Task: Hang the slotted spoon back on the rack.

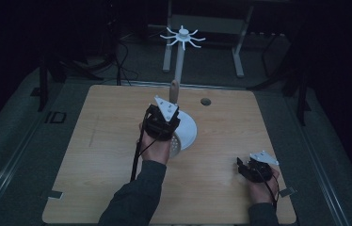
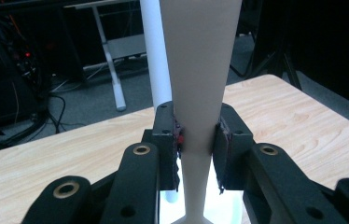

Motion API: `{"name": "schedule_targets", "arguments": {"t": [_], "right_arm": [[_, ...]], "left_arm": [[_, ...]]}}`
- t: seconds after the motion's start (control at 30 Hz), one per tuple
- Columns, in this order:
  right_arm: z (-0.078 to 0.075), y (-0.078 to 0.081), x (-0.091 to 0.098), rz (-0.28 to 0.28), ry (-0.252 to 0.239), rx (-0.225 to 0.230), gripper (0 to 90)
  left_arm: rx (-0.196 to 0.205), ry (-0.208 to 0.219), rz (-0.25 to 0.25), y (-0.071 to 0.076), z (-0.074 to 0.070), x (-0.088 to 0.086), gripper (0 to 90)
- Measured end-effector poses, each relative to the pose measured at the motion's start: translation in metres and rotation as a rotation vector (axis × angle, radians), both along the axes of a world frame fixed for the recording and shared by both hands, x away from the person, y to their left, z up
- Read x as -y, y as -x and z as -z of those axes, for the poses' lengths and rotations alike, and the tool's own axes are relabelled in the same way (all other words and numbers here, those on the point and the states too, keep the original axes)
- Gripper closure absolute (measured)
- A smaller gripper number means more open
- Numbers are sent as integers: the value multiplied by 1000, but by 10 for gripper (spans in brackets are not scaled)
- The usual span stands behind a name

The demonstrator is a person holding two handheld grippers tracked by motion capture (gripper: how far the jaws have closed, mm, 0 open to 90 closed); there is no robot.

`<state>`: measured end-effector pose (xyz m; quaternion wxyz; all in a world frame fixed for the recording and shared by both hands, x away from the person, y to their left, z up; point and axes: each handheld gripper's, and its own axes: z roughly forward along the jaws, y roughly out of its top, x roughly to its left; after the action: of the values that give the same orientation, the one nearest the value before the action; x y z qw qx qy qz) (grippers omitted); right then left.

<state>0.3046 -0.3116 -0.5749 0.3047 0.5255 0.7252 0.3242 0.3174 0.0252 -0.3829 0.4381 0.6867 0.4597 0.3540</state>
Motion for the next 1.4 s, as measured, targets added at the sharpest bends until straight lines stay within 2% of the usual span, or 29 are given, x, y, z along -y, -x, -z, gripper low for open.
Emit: {"name": "schedule_targets", "arguments": {"t": [0.8, 1.4], "right_arm": [[0, 0, 0, -3, 2, -1, 419], [0, 0, 0, -1, 5, -5, 420]], "left_arm": [[43, -12, -16, -1, -19, 5, 730], [52, -22, -27, -4, -31, 9, 731]]}}
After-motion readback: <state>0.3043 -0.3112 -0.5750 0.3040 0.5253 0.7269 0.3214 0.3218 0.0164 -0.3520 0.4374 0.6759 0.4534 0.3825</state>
